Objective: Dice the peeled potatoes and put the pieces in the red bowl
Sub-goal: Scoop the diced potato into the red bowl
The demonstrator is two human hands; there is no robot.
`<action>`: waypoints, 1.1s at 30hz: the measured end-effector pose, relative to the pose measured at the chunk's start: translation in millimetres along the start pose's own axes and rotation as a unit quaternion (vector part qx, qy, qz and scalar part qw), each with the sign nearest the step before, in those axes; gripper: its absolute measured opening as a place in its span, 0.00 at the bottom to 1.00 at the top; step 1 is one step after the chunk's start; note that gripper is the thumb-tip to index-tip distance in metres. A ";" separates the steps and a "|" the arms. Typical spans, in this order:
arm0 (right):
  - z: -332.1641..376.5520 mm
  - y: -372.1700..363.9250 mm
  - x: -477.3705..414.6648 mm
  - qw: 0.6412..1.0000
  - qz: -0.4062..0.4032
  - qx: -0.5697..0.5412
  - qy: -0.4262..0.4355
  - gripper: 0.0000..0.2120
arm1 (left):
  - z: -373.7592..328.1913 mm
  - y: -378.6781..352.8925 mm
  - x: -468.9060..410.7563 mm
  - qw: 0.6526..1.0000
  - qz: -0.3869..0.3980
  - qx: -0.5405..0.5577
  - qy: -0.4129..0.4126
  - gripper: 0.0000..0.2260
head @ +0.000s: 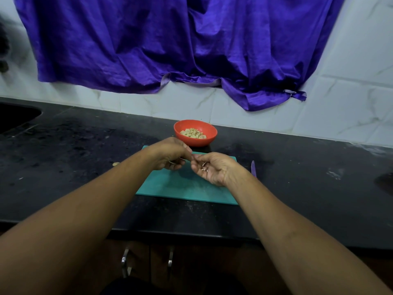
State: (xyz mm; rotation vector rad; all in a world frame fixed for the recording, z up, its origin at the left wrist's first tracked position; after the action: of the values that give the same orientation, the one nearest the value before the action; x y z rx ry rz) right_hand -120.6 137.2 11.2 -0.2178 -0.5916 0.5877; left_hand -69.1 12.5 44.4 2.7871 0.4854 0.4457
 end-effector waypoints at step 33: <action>148.7 -31.7 -114.8 0.936 -0.024 0.306 0.170 0.48 | 31.9 34.1 -73.3 0.994 -0.050 -0.039 -0.083 0.02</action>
State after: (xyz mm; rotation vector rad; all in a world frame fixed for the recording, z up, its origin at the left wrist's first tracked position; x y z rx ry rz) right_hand -269.8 49.3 90.5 0.2818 -0.0599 0.6419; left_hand -114.3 -52.0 7.6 2.6807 0.5544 0.2028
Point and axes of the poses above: each hand's wrist, its own x-axis away from the middle knuckle, its own y-axis out of the back of the hand, z = x × y, the point moved 8 cm from there along -x, towards the middle knuckle, and after that the axes turned 2 degrees about -z, right-handed, at the moved point
